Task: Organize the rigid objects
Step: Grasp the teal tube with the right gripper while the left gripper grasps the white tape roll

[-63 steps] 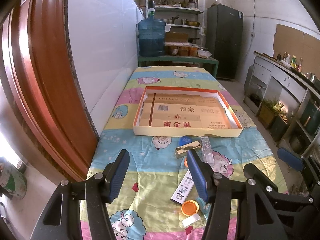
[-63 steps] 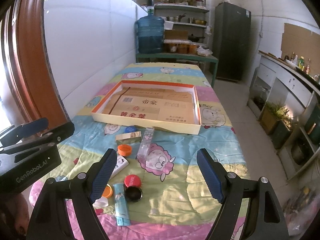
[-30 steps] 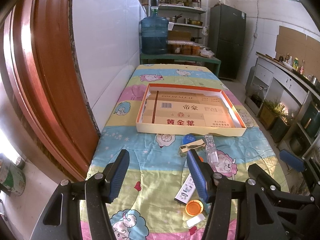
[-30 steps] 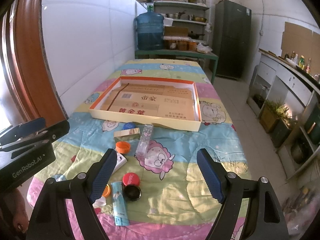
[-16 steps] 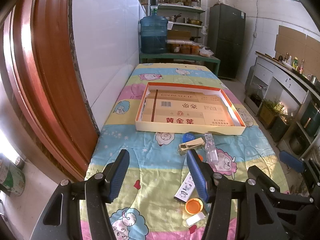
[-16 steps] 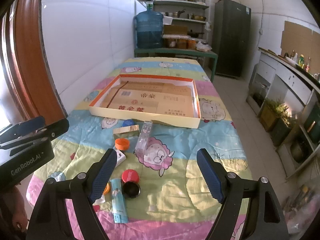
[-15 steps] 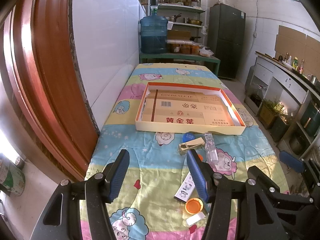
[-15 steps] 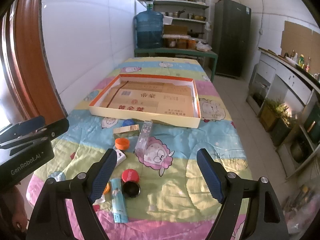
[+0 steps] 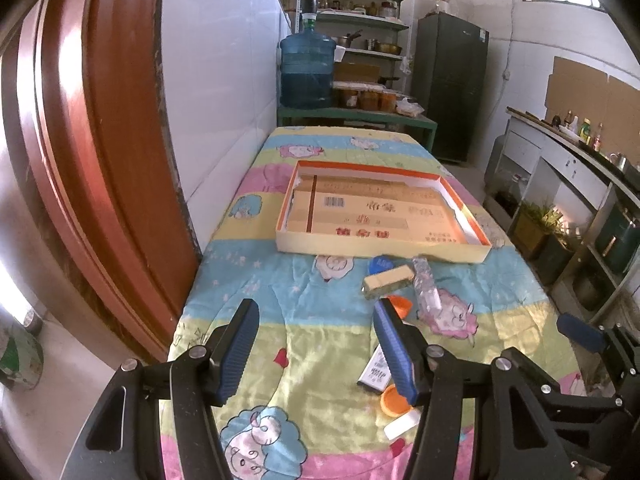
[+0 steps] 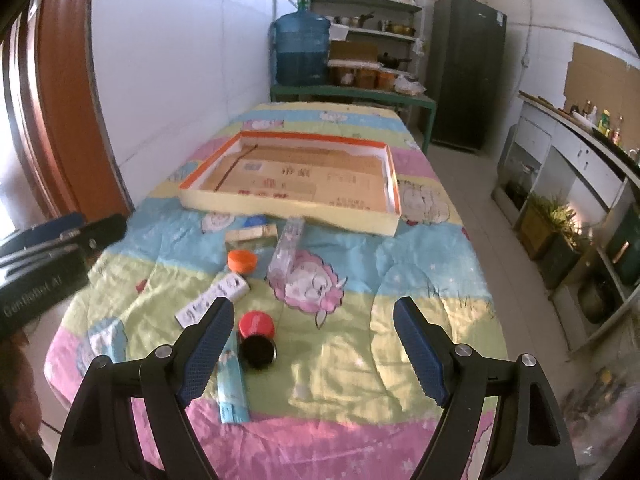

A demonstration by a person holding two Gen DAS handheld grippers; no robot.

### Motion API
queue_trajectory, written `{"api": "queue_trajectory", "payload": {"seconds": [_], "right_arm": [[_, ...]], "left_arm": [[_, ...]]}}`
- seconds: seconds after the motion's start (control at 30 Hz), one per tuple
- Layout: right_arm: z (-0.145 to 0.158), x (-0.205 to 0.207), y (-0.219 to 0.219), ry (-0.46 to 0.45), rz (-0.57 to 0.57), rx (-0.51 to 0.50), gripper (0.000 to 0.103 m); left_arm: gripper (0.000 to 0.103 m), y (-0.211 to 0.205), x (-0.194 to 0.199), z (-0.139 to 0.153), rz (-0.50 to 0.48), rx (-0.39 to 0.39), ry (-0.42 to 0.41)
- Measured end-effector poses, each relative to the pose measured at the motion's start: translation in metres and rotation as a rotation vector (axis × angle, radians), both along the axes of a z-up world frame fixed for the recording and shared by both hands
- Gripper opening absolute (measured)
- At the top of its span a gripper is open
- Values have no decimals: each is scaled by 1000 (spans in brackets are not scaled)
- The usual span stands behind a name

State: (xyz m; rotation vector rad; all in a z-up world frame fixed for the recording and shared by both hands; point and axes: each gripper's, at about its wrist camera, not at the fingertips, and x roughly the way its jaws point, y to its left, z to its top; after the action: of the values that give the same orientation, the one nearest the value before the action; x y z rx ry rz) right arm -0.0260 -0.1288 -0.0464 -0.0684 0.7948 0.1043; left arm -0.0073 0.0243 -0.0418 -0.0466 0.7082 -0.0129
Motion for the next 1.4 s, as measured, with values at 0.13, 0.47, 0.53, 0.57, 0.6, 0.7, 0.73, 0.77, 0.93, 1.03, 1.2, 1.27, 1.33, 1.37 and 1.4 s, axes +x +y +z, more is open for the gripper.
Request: {"api": "queue_trajectory", "payload": {"seconds": [0.13,0.47,0.53,0.57,0.6,0.7,0.73,0.77,0.93,1.03,1.2,1.27,1.33,1.37,1.4], "right_arm": [[-15,-7,5,35,49,-5,83],[-53,-15,25,117,170,9,80],[-59,-15,28,131,188,12,76],[-61,-15,30,136,195,13,74],[-64,-14,31,142,201,14,73],[-68,-14,33,155,210,16,70],[-70,-13,33,160,214,16,69],[-72,-14,33,164,216,17,67],[-76,-15,35,161,228,3,64],[-76,-15,35,154,232,-3,59],[-75,-16,35,145,251,7,45],[-75,-16,36,143,261,9,38],[-74,-16,37,142,273,14,34],[-74,-15,39,141,280,13,34],[-74,-15,40,140,286,12,34]], "left_arm": [[60,8,-7,-15,-46,-32,10],[57,-2,-31,-53,-297,-58,57],[57,-6,-34,-59,-335,-54,69],[56,-8,-35,-60,-354,-52,72],[56,-11,-36,-62,-371,-53,71],[54,-15,-37,-64,-432,-66,74],[53,-16,-37,-64,-449,-69,75],[53,-17,-36,-66,-466,-70,78],[45,-19,-28,-72,-521,-71,87],[33,-20,-21,-79,-560,-89,104],[18,-25,-16,-93,-586,-76,129],[13,-25,-17,-93,-593,-75,127],[12,-24,-18,-93,-589,-83,126],[12,-23,-19,-92,-587,-93,121],[12,-22,-20,-91,-585,-100,118]]}}
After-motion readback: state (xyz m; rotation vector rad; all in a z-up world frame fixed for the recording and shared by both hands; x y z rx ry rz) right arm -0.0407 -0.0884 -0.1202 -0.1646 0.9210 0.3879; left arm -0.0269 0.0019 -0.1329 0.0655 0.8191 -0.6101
